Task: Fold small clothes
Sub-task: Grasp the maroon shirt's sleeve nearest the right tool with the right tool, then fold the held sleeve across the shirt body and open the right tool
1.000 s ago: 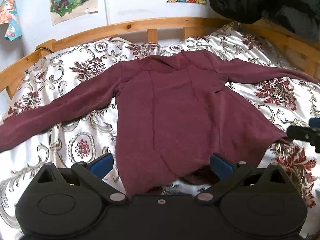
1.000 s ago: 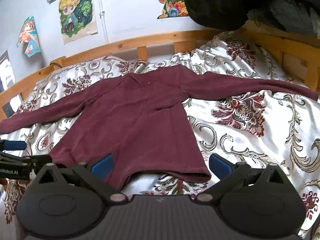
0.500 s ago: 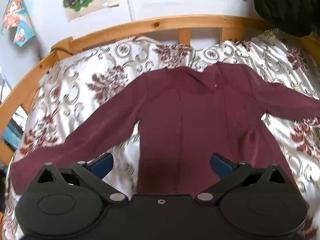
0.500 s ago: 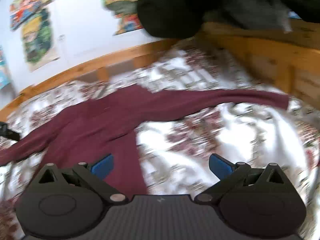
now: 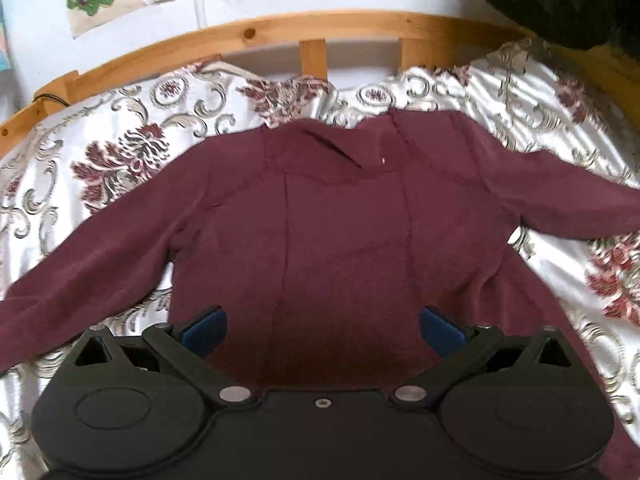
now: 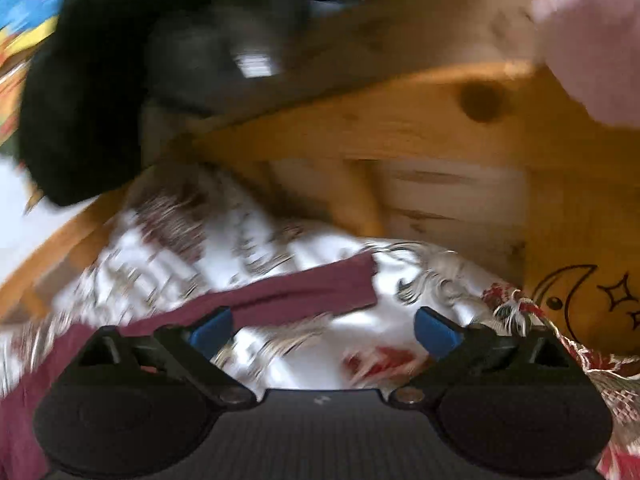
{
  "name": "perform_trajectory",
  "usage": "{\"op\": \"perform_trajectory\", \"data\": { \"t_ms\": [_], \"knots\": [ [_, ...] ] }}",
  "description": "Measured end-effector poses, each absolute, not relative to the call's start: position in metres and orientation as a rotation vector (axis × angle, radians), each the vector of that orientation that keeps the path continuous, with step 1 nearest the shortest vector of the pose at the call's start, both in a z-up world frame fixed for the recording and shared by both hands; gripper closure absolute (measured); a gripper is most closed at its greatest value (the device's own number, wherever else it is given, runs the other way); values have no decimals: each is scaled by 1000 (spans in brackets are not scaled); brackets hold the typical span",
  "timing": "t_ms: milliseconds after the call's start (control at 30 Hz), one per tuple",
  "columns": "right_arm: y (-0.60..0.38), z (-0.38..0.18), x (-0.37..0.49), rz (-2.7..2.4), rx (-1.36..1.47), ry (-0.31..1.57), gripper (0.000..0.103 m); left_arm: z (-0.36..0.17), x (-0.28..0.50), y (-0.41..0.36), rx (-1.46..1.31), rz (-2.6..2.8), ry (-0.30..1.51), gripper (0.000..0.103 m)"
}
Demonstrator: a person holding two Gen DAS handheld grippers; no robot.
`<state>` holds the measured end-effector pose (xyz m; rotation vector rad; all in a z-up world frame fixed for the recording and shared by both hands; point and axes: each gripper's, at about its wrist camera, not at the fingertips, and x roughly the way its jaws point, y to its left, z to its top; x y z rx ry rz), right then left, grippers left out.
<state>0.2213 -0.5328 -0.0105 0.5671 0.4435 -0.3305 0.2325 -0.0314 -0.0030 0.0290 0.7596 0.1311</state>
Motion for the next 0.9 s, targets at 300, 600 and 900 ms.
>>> {"op": "perform_trajectory", "data": {
  "t_ms": [300,600,900],
  "knots": [
    [-547,-40,292,-431,607,561,30,-22,238,-11,-2,129,800,1],
    [-508,-22,289,-394,460,437,83,-5,216,8,4,158,745,1],
    [-384,67,263,-82,139,155,86,14,205,36,-73,201,699,1]
  ]
}}
